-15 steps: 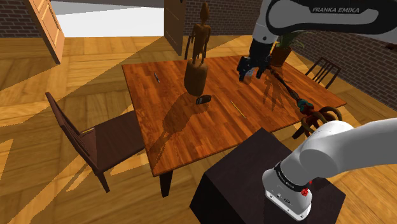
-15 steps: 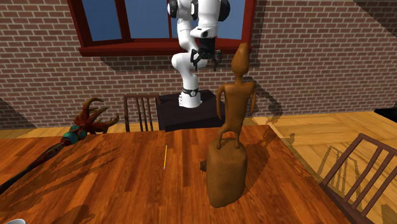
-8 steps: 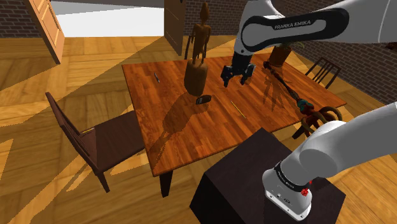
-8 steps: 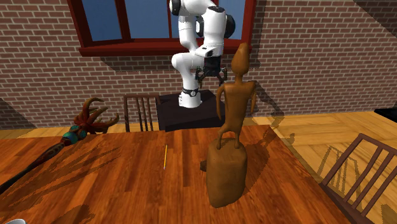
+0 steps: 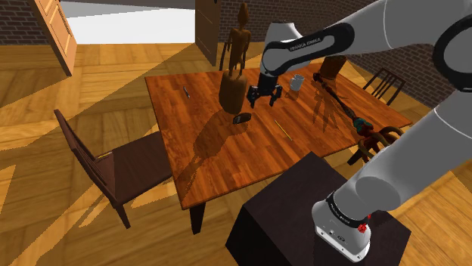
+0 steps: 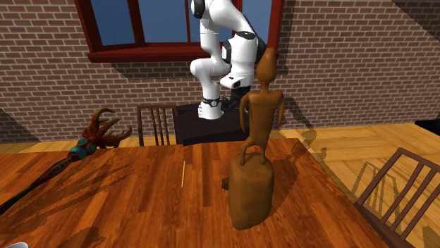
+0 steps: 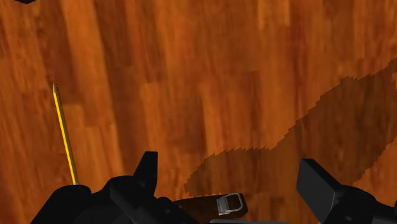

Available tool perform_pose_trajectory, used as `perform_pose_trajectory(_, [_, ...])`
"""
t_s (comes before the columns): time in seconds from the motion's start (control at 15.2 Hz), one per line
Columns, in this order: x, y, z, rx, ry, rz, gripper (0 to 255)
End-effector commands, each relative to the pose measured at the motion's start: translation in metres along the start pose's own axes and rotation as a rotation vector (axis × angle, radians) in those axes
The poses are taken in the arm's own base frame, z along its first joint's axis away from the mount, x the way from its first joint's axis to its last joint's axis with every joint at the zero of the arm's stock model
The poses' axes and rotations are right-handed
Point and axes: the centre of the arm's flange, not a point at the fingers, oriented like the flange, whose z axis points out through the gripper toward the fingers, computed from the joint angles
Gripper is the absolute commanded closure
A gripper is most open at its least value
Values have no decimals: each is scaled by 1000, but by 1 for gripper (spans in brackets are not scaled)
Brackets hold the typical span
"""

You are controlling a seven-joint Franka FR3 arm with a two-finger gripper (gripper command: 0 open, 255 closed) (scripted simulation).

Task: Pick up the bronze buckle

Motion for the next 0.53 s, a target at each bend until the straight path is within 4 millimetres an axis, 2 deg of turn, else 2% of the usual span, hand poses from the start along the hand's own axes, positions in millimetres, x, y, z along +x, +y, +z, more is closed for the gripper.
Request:
perform_pose_trajectory(0.0, [17,-9,19,0,5,20,0])
perform_pose_trajectory(0.46, [80,-29,82,0,17,88,0])
